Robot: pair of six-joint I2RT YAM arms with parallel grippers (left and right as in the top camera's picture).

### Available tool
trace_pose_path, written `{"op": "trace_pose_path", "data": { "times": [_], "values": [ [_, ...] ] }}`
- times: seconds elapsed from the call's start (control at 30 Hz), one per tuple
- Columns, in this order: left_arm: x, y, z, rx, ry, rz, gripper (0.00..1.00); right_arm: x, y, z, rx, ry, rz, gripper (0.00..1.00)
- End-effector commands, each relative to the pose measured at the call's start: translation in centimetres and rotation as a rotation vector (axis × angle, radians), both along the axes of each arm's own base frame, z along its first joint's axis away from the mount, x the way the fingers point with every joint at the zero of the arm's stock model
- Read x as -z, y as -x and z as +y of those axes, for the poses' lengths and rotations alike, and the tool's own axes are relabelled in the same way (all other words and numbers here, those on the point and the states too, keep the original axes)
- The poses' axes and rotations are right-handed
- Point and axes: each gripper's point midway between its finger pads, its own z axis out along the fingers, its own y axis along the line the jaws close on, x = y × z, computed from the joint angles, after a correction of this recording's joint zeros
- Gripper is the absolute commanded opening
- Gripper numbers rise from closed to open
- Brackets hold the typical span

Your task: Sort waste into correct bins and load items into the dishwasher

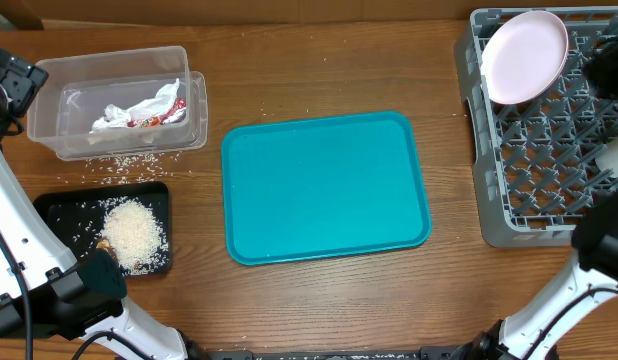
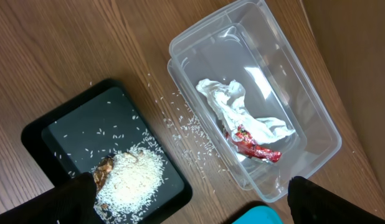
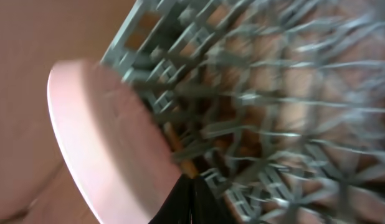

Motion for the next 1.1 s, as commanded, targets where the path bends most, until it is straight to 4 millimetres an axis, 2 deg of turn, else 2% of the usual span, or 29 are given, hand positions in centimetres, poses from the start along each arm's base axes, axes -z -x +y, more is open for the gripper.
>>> {"op": "trace_pose_path", "data": {
  "times": [0.0,0.13,0.3,0.43,0.53,0.63,0.77,0.87,0.93,0.97,1.07],
  "values": [
    [0.0,-0.1,-0.1,-0.003,-0.006,0.001,1.0,-2.2,-1.3,4.0,-0.167,-0.091,-0.12,0.04],
    [0.0,-0.1,-0.1,-0.003,-0.006,0.001,1.0,-2.0,-1.4,5.2,-0.186,-0.097,-0.11,0.04],
    [0.0,-0.1,-0.1,-0.002,-0.006,0.001,1.0,-3.0,-0.9,4.8,-0.154,-0.113,-0.106,0.04],
    [0.0,-0.1,-0.1,-0.003,-0.006,0.001,1.0,-5.9,0.4,4.2,-0.121,-0.103,-0.136,0.04],
    [0.0,-0.1,-0.1,-0.003,-0.006,0.001,1.0,-9.3,2.2,3.9,-0.09,-0.048,-0.165,0.04],
    [0.0,-0.1,-0.1,-0.003,-0.006,0.001,1.0,-13.0,4.9,4.4,-0.055,0.021,-0.176,0.04],
    [0.0,-0.1,-0.1,-0.003,-0.006,0.001,1.0,-17.2,9.7,7.0,-0.057,0.04,-0.182,0.04],
    [0.0,-0.1,-0.1,-0.003,-0.006,0.001,1.0,-19.6,14.5,10.0,-0.116,0.079,-0.17,0.04],
    [0.0,-0.1,-0.1,-0.003,-0.006,0.001,1.0,-20.5,17.1,11.7,-0.147,0.1,-0.158,0.04],
    [0.0,-0.1,-0.1,-0.003,-0.006,0.001,1.0,-21.4,19.7,13.7,-0.189,0.12,-0.161,0.04],
    [0.0,-0.1,-0.1,-0.003,-0.006,0.001,1.0,-22.9,24.0,16.8,-0.24,0.145,-0.182,0.04]
  ]
}}
